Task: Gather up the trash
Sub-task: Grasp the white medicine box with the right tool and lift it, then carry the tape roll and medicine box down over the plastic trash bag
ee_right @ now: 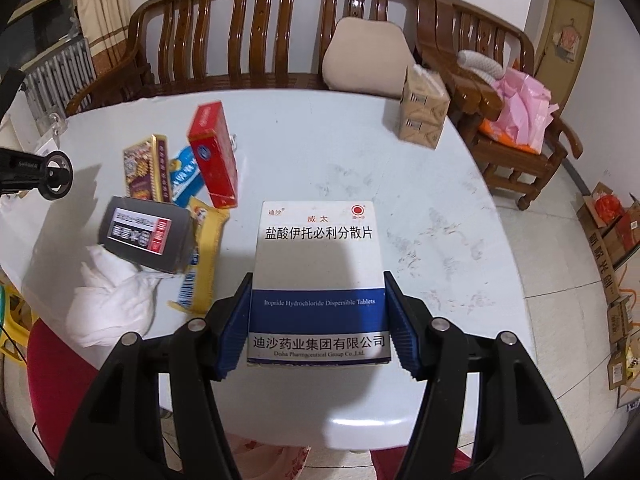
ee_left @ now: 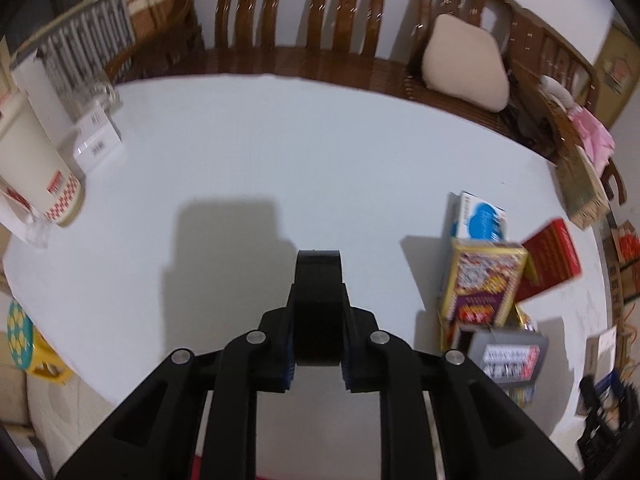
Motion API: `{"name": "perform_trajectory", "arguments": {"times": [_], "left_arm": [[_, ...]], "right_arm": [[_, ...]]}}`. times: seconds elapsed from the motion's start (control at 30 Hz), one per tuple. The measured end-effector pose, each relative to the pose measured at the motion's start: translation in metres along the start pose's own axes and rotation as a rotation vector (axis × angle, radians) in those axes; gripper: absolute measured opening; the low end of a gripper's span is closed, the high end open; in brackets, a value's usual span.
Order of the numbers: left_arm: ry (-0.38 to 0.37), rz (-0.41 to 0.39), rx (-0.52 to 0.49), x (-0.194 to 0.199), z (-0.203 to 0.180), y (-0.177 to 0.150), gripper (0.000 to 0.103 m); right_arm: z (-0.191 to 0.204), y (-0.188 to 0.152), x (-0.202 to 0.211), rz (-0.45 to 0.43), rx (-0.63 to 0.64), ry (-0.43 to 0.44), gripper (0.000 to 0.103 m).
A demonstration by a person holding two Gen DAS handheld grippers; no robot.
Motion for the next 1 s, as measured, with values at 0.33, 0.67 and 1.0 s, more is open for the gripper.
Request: {"name": "perform_trajectory", "arguments": {"times": [0.33,0.67,1.0], "left_arm": [[-0.089,-0.083,-0.13,0.063,-0.019,-0.041,0.017],[-0.149,-0.119,-0.25,0.108,-0.034,-0.103,0.017],[-0.181,-0.14,-0.318,0.127,-0.044,-0.155,0.017]], "right_arm": [[0.016,0.006,0.066,-0.093,0.029,-0.038,0.06],[0.039,-0.011,0.122,-0.16,0.056,-0.055,0.06],[0.059,-0.036,0.162,-0.194,0.079,-0.066,0.06]]}}
Point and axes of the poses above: each gripper's, at about its wrist camera, not at the fingertips, and x roughly against the way its jaws point, z to its left, y to its top, the point moved 10 cm from there along -x, roughly the way its jaws point, and after that the axes turned 11 degrees about x, right-handed, at the moved point
